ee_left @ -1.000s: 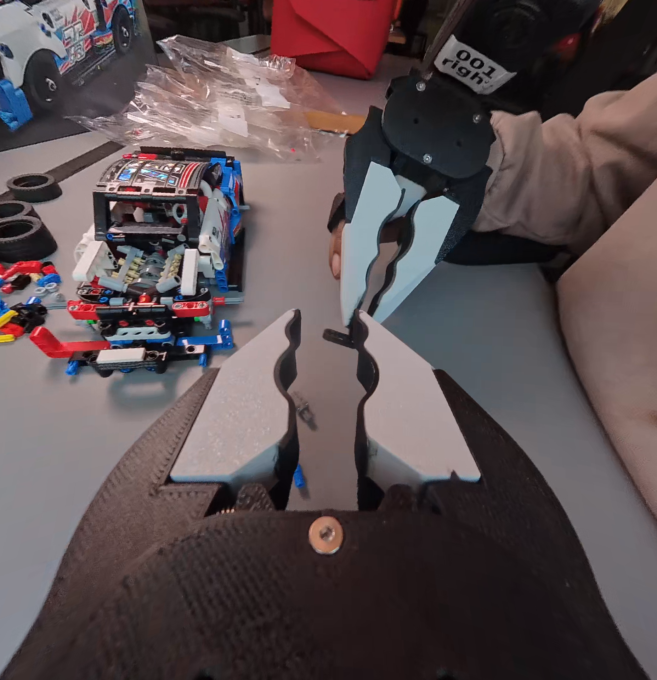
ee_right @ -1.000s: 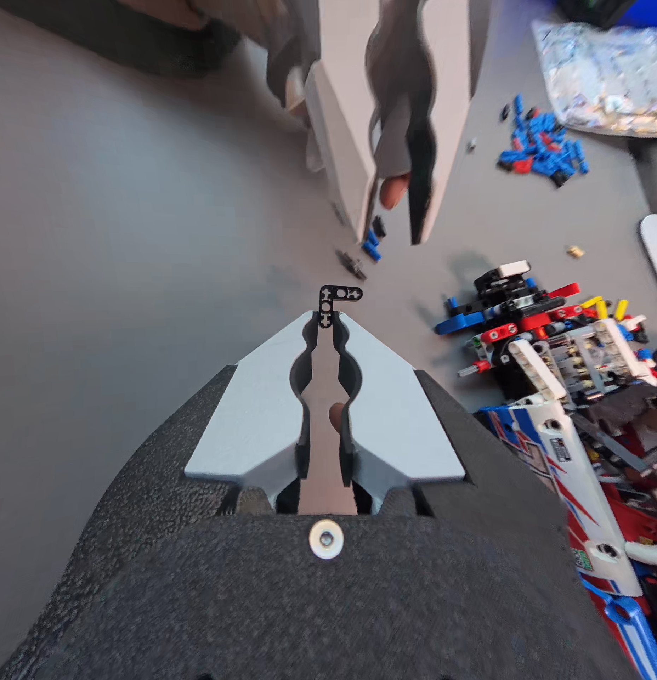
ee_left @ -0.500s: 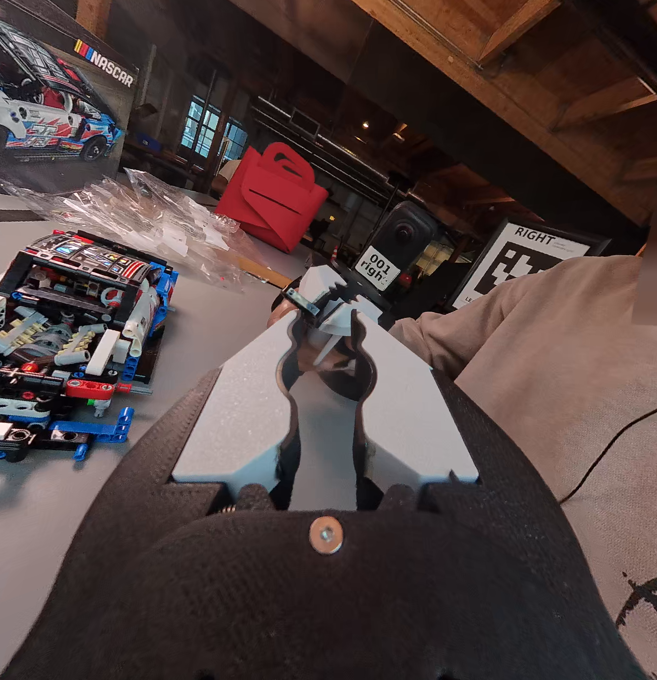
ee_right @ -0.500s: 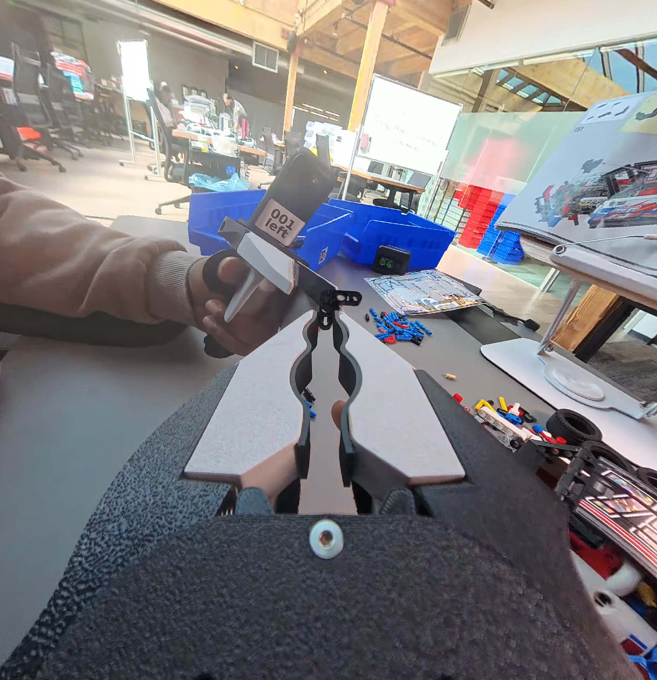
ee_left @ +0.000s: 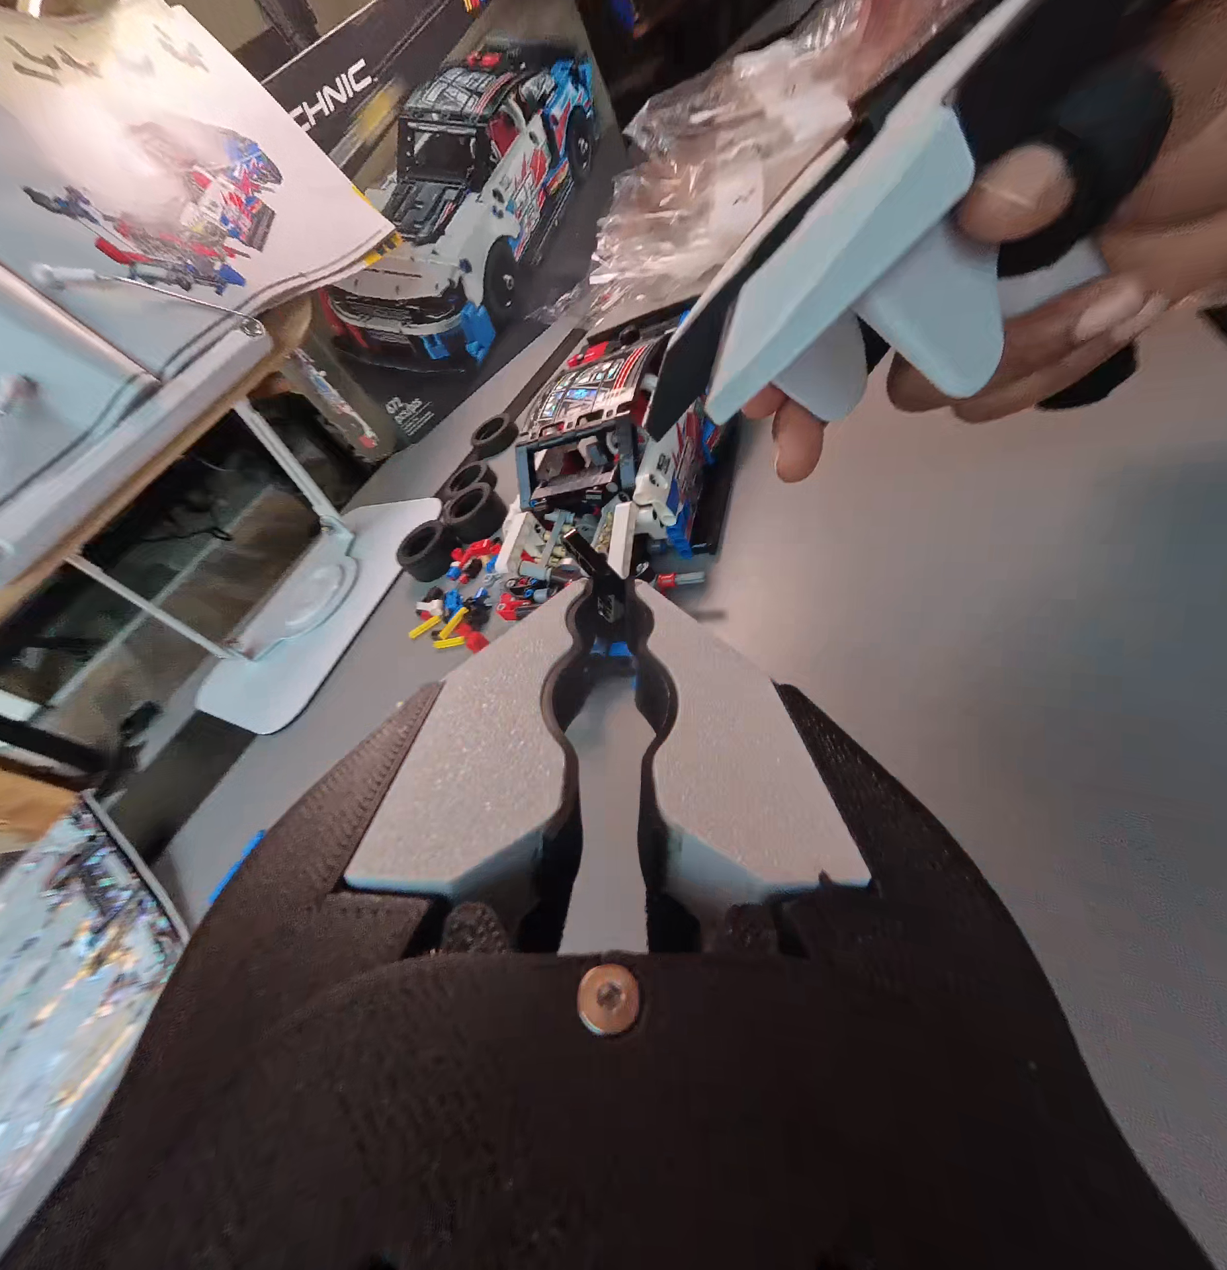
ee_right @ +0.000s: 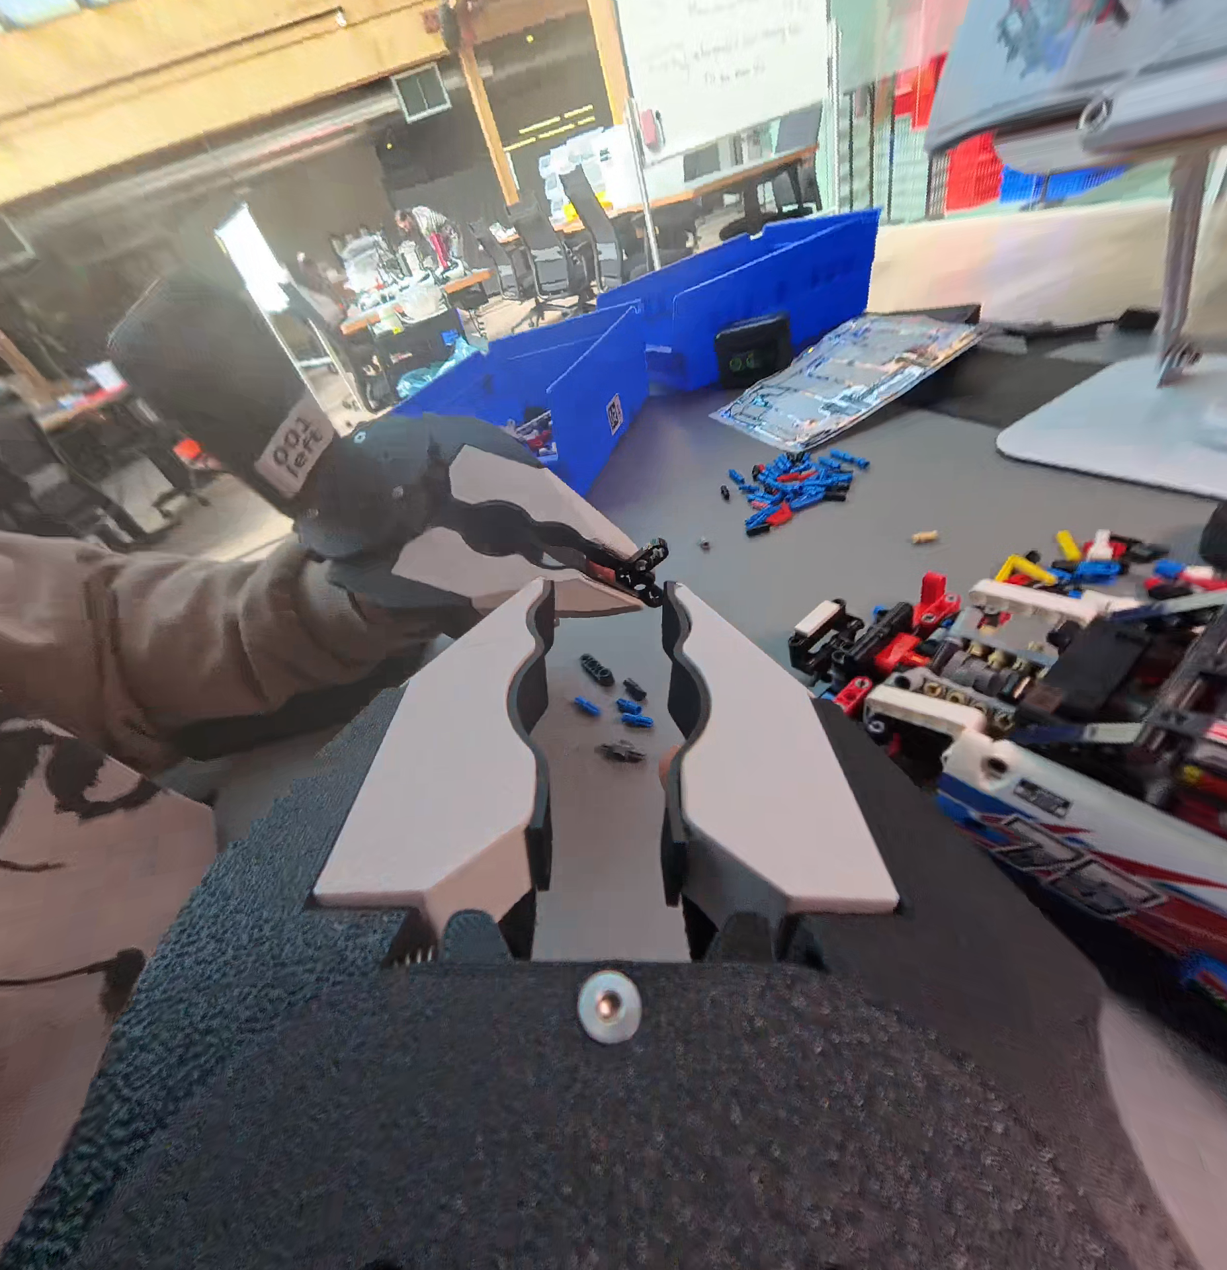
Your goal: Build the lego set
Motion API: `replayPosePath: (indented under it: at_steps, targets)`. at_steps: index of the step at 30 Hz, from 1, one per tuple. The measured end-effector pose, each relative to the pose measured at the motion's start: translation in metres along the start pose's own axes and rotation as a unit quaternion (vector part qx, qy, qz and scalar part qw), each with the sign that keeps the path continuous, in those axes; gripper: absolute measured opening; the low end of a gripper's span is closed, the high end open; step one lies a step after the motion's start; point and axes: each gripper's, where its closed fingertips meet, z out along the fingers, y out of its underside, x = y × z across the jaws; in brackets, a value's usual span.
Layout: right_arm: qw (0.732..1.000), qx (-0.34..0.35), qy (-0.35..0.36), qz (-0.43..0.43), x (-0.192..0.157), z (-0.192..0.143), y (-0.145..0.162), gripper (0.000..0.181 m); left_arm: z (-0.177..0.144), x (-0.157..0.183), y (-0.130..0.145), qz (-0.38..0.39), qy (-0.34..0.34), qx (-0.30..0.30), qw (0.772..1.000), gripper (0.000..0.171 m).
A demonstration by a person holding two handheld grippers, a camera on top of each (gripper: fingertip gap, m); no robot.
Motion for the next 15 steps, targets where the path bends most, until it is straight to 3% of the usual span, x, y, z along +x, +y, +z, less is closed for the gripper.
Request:
replayPosePath:
  at_steps: [3, 9, 12, 15]
  targets:
    - [0.996, -0.007, 0.024, 0.09, 0.011, 0.006, 0.01, 0.028, 0.006, 0.008, 0.006, 0.095, -0.039, -0.035, 0.994, 0.006]
    - [0.987, -0.025, 0.045, 0.153, 0.014, 0.019, 0.032, 0.017, 0.011, 0.016, 0.006, 0.26, -0.098, -0.071, 0.958, 0.006]
    - [0.984, -0.017, 0.035, 0.176, 0.016, 0.019, 0.032, 0.002, 0.012, 0.017, 0.006, 0.296, -0.106, -0.074, 0.946, 0.006]
    - [0.981, -0.02, 0.002, 0.192, 0.012, 0.017, 0.032, 0.001, 0.01, 0.023, 0.003, 0.292, -0.082, -0.047, 0.952, 0.006]
